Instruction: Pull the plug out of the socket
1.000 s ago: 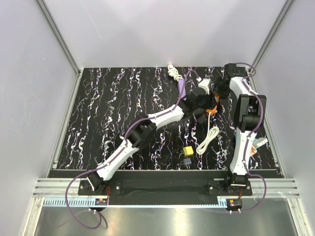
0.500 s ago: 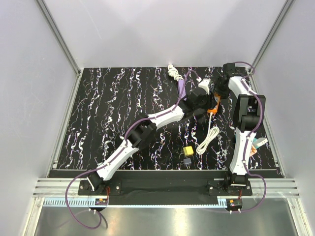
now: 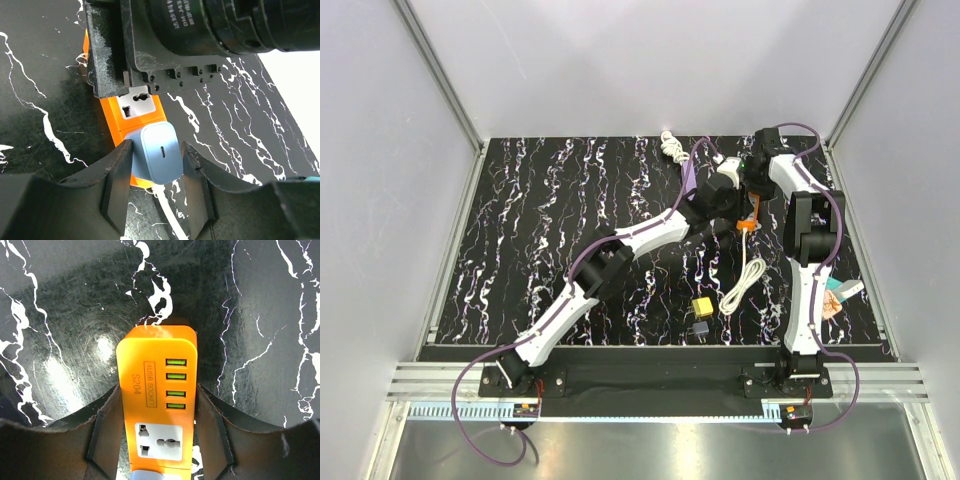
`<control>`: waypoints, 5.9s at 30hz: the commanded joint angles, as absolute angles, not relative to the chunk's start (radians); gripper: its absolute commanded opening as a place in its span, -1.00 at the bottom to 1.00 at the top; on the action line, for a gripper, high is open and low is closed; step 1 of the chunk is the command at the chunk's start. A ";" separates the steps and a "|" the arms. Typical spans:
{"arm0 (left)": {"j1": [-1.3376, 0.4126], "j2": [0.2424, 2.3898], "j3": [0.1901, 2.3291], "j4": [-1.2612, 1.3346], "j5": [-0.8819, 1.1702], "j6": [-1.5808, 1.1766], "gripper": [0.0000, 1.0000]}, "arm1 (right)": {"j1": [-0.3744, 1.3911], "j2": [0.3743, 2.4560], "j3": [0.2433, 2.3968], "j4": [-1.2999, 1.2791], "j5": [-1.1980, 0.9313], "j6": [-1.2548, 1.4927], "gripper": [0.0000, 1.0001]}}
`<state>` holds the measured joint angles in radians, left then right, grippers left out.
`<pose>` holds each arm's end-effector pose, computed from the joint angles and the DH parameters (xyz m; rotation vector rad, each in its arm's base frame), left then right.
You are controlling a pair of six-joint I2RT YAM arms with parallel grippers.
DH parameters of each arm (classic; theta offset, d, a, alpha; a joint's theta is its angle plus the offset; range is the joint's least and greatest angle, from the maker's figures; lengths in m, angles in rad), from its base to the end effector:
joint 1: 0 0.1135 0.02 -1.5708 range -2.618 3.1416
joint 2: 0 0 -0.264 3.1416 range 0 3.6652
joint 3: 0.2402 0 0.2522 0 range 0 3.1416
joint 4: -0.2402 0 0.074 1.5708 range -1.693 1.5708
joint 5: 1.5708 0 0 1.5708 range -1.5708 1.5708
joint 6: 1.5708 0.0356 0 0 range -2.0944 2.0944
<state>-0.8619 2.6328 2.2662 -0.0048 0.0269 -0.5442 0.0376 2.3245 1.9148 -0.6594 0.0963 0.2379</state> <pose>0.3917 -0.4582 0.1705 0.3455 2.0368 -0.9344 0.5017 0.0154 0.1675 0.2955 2.6153 -0.0330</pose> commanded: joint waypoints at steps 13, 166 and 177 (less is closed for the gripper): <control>-0.836 2.504 2.326 0.121 0.006 -0.623 -1.00 | 0.057 2.378 1.944 -0.686 0.120 0.206 -1.00; -0.888 0.497 0.523 -0.285 -0.175 -0.629 0.43 | 1.200 1.845 1.219 -0.753 0.440 0.739 0.53; -0.887 0.515 0.571 -0.322 -0.166 -0.612 0.51 | 1.108 1.812 1.328 -0.811 0.517 0.692 0.99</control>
<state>-0.8711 0.5003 0.5224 -0.3252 -0.2485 -0.6247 1.1633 1.8427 1.2579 -0.8371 0.4496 0.7048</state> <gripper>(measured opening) 0.740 0.993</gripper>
